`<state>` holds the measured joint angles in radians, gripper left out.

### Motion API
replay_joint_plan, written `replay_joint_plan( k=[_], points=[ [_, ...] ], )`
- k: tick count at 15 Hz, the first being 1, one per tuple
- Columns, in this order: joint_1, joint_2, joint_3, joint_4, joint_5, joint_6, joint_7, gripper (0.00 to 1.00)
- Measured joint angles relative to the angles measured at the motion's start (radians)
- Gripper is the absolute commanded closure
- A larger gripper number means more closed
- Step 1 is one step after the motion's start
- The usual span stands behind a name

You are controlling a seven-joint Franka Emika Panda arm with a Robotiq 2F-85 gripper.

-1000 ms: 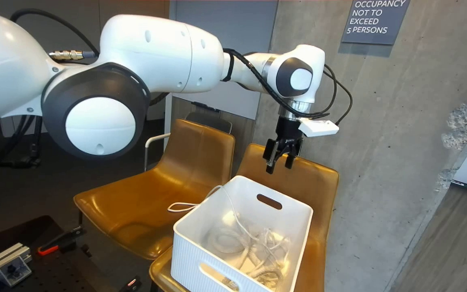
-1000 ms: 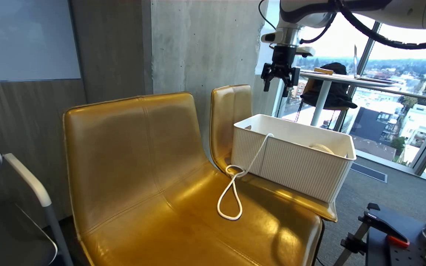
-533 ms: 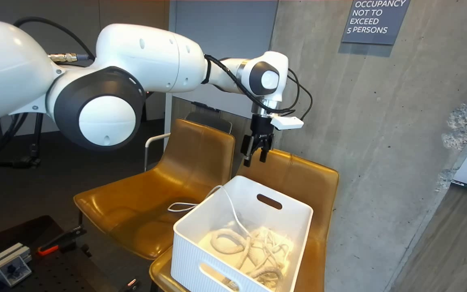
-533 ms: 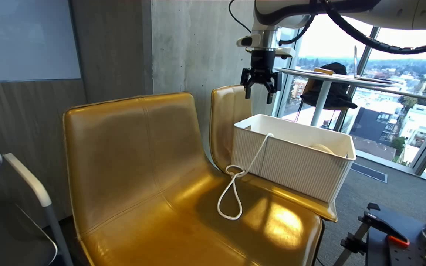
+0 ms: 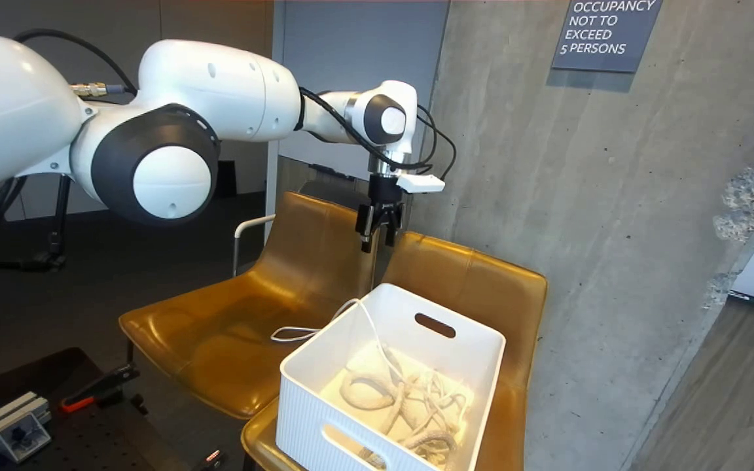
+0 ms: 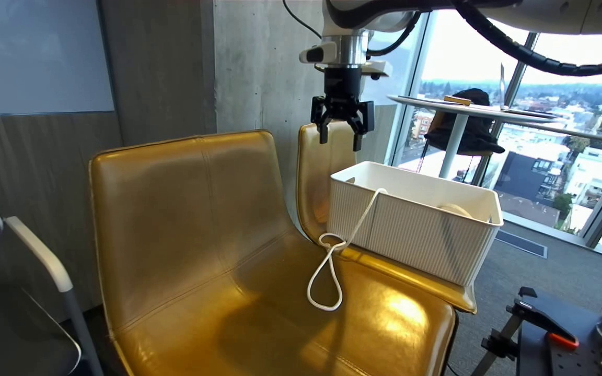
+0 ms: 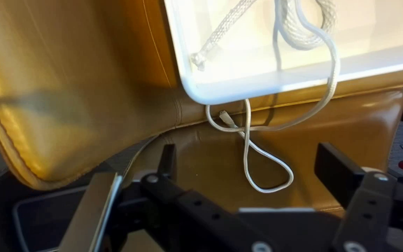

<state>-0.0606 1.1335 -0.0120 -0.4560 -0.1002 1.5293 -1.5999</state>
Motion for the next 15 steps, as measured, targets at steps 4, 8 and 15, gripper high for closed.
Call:
replay_joint_plan(
  k=[4,8,15],
  points=[
    [0.052,0.001,-0.001,0.0,-0.019,-0.017,0.011,0.0],
    [0.07,0.002,-0.001,-0.001,-0.018,-0.023,0.018,0.0],
    [0.064,0.006,-0.001,-0.001,-0.018,-0.023,0.017,0.0]
  ],
)
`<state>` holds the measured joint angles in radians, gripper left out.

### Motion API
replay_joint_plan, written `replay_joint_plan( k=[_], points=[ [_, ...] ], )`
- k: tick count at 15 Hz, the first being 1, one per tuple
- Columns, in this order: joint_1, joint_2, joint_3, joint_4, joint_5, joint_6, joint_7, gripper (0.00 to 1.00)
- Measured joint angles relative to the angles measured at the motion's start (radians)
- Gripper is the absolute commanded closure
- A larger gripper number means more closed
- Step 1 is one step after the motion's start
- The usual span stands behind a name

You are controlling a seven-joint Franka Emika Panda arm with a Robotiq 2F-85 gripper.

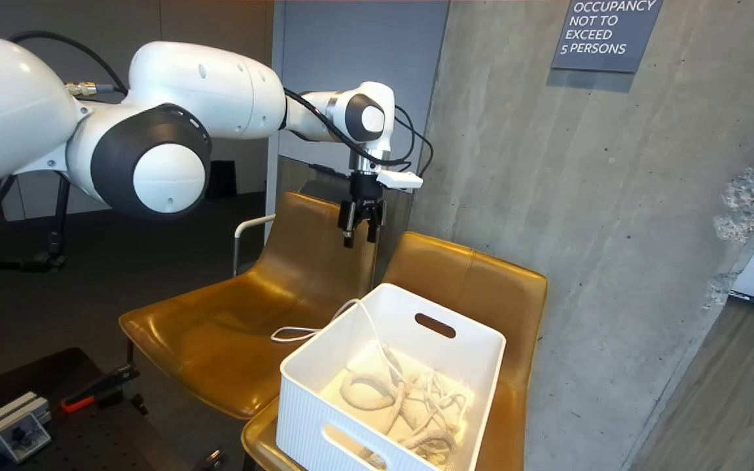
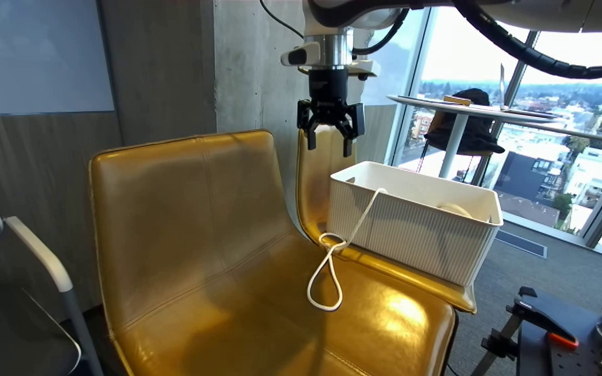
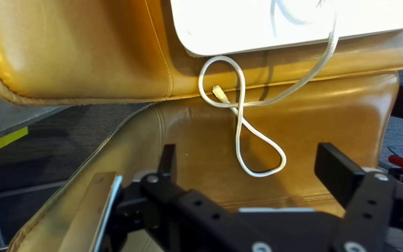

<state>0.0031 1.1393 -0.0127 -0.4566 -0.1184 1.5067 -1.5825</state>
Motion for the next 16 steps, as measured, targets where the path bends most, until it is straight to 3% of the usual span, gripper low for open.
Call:
replay_joint_plan(
  k=[13,16],
  points=[
    [-0.009,0.067,-0.003,-0.001,-0.001,-0.003,0.025,0.0],
    [-0.017,0.087,-0.021,-0.001,-0.023,-0.051,0.022,0.0]
  ],
)
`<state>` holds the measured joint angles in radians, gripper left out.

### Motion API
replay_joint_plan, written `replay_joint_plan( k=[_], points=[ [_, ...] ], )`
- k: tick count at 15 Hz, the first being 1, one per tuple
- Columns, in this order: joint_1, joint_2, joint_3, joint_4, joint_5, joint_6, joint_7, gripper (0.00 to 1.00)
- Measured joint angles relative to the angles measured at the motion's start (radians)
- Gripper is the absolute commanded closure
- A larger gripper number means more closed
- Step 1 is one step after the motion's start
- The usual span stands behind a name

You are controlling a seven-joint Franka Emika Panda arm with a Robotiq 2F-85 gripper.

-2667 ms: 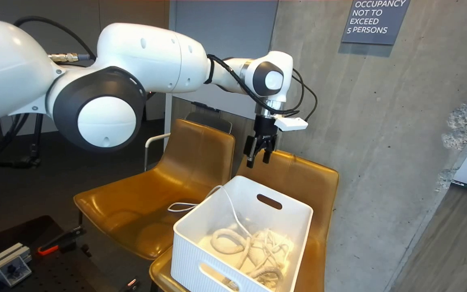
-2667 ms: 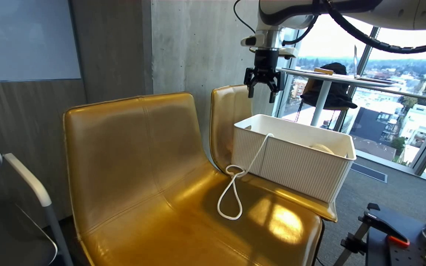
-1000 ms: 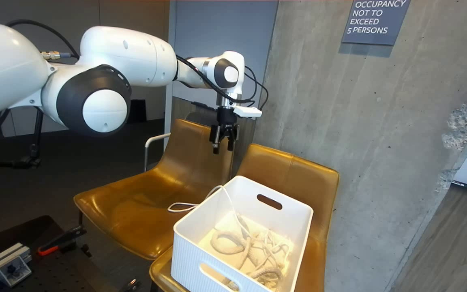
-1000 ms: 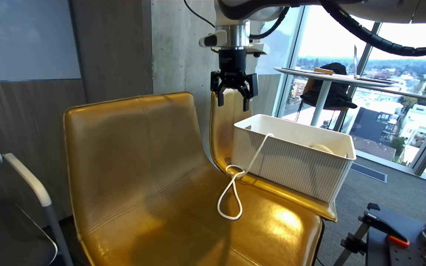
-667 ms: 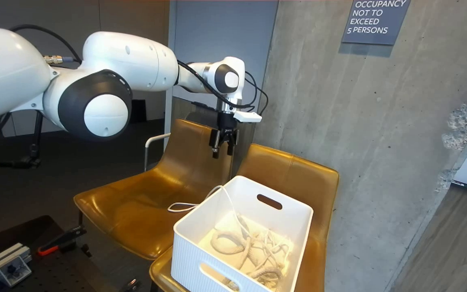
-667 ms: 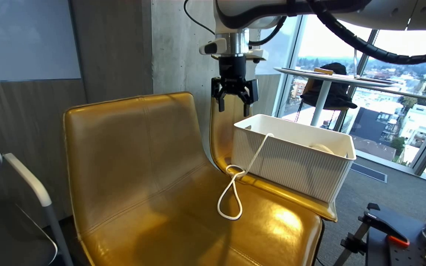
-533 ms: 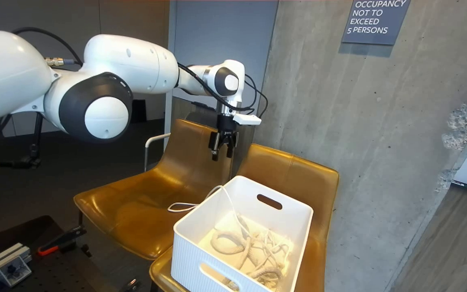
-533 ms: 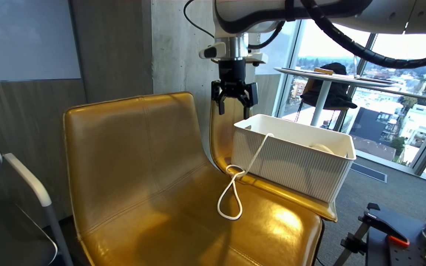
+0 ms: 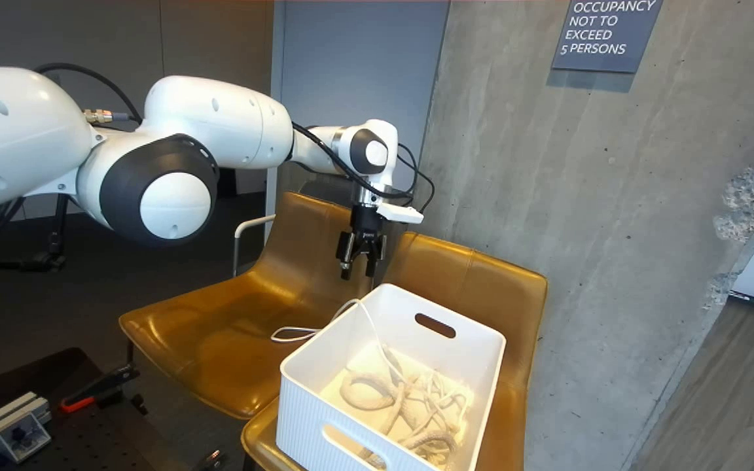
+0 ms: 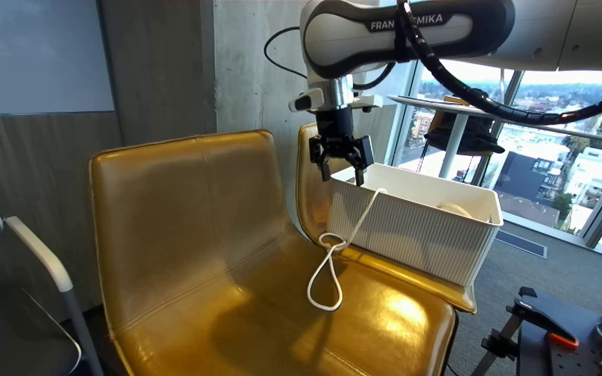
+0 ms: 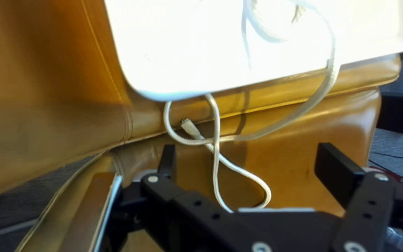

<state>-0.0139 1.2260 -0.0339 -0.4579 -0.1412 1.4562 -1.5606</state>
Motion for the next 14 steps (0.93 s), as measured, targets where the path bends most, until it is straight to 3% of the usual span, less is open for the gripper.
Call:
replay_joint_plan(
  k=[6,14],
  points=[
    [0.001,0.013,-0.024,0.0,-0.031,-0.107,-0.013,0.0],
    [0.114,0.048,-0.016,0.0,-0.034,-0.137,-0.006,0.0]
  ],
)
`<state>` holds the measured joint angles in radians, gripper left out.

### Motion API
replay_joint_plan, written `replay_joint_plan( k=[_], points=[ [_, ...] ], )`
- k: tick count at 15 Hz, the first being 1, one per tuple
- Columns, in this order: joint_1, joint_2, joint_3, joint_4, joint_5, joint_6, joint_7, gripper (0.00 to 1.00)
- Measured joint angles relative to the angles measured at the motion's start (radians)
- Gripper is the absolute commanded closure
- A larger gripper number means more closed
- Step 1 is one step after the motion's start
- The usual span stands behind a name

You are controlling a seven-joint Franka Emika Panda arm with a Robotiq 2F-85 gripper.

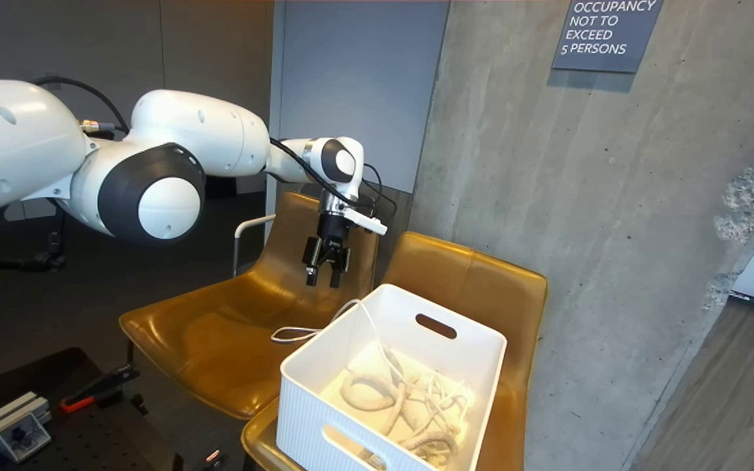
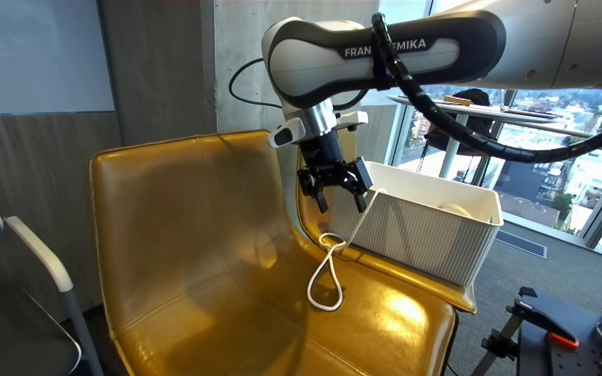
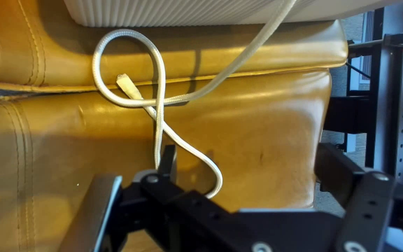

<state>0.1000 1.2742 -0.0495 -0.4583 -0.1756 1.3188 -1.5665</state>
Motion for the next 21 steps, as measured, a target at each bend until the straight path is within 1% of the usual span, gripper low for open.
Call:
replay_joint_plan(
  k=[8,12,13,14,16,17,21],
  points=[
    [0.006,0.054,-0.004,0.001,-0.028,0.009,0.0,0.0],
    [0.001,0.078,-0.037,0.001,-0.075,0.019,-0.001,0.0],
    [-0.003,0.083,-0.047,0.001,-0.084,0.021,-0.001,0.1],
    [-0.008,0.088,-0.054,0.001,-0.092,0.024,-0.001,0.26],
    [-0.014,0.098,-0.06,0.001,-0.099,0.039,-0.001,0.42],
    [-0.016,0.103,-0.062,0.001,-0.101,0.046,-0.001,0.51],
    [-0.013,0.115,-0.062,0.001,-0.101,0.066,0.0,0.81]
  ],
)
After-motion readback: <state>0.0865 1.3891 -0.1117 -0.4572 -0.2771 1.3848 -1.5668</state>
